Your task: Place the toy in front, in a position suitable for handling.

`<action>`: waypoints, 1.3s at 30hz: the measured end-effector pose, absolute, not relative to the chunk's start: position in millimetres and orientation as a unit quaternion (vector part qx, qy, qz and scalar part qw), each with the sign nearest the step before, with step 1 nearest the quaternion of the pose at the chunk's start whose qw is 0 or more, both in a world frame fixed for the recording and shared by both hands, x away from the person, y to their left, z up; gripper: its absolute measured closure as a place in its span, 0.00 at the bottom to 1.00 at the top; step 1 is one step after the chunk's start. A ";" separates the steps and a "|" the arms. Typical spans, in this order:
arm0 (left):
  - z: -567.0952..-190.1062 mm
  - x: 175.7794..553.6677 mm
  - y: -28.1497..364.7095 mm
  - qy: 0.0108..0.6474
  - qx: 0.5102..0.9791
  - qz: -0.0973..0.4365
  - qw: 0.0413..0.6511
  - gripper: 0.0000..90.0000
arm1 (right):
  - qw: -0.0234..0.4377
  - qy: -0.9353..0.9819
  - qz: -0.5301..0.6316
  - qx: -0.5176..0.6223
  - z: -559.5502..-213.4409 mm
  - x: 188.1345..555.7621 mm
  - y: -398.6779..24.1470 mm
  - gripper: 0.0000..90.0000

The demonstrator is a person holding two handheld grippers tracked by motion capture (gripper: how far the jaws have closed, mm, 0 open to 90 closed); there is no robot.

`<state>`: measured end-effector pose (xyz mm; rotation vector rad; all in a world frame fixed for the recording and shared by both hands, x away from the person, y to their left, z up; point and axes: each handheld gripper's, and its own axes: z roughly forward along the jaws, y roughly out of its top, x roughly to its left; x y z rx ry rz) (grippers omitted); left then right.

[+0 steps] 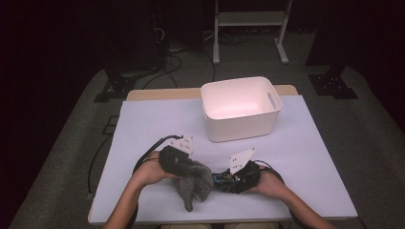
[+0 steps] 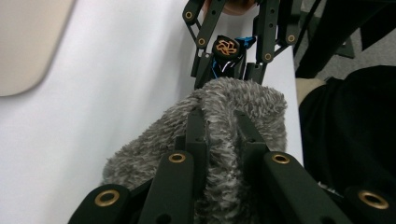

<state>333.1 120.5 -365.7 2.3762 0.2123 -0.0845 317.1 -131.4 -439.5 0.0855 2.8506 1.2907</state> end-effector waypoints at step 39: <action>-403.6 302.9 104.7 0.052 0.942 -0.085 0.319 0.87 | 0.033 0.917 0.382 0.107 -433.7 296.1 -147.6 0.19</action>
